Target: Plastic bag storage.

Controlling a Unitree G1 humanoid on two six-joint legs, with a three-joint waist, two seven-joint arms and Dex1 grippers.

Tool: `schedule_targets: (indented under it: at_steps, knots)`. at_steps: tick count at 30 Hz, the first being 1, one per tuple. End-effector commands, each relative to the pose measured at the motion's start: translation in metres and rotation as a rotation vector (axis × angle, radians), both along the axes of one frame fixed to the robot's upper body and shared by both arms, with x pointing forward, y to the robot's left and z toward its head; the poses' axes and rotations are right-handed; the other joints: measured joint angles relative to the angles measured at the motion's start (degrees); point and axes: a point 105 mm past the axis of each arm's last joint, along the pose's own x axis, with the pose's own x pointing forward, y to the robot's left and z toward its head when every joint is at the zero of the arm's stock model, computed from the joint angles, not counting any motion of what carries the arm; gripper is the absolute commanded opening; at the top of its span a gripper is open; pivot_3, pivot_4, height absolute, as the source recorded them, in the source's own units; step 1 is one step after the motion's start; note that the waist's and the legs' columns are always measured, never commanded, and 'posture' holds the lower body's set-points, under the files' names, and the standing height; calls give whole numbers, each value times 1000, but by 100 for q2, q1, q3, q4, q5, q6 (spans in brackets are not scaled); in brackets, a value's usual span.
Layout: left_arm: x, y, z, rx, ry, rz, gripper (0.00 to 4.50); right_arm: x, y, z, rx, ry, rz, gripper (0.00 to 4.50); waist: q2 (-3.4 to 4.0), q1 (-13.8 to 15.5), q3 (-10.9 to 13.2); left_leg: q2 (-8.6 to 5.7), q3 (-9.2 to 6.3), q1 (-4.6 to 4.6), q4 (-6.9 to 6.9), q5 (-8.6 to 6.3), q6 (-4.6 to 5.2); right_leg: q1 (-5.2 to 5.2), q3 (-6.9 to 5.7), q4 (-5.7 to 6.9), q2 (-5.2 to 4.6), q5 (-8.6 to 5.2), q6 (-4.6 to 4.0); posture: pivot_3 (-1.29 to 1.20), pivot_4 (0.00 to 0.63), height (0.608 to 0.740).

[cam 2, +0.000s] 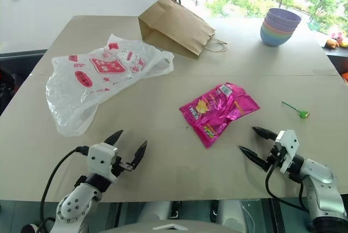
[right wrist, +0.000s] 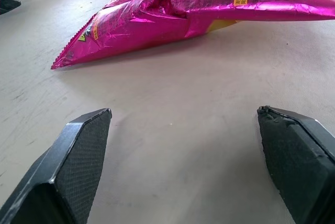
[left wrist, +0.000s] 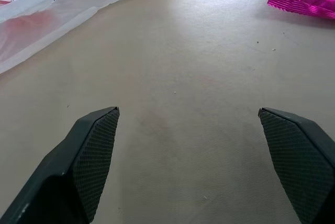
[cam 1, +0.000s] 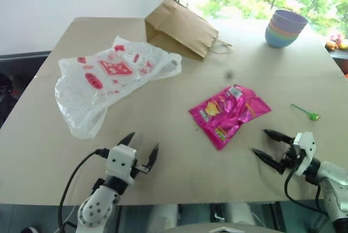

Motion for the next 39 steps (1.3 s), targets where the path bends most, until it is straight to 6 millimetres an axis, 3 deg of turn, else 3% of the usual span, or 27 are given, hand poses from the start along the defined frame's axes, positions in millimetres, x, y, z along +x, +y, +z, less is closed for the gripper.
schedule_targets:
  at_steps: [1, 14, 31, 36, 39]
  knots:
    - [-3, -3, 6, 10, -24, -43, 4430, -5, -16, -2, -35, 1, -49, 4493, 0, 0, 0, 0, 0, 0, 0, 0, 0, 0, 0, 0, 0, 1, 1, 0, 150, 740]
    - [0, 0, 6, -35, -20, -51, 4430, -5, -26, 0, -65, -16, -65, 4493, 6, -9, -1, -3, 3, 8, 15, 1, -1, 8, 6, 9, 14, 11, 15, 0, 150, 740]
    - [-3, -2, 5, -62, -19, -64, 4430, -1, -21, 3, -55, -32, -56, 4493, 8, -13, -2, -3, 7, 8, 40, 1, -1, 11, 13, 23, 19, 23, -2, 0, 150, 740]
    - [-4, -2, 20, -75, -118, -27, 4430, -8, -8, 10, -37, -29, 26, 4493, 10, -11, -3, -2, 6, 5, 55, 0, 0, 11, 15, 31, 18, 23, -3, 0, 150, 740]
    - [-4, 6, 35, -69, -208, 61, 4430, -15, 16, 25, 12, -30, 145, 4493, 17, -18, -1, -2, 7, 6, 61, 0, 0, 11, 20, 40, 18, 23, -3, 0, 150, 740]
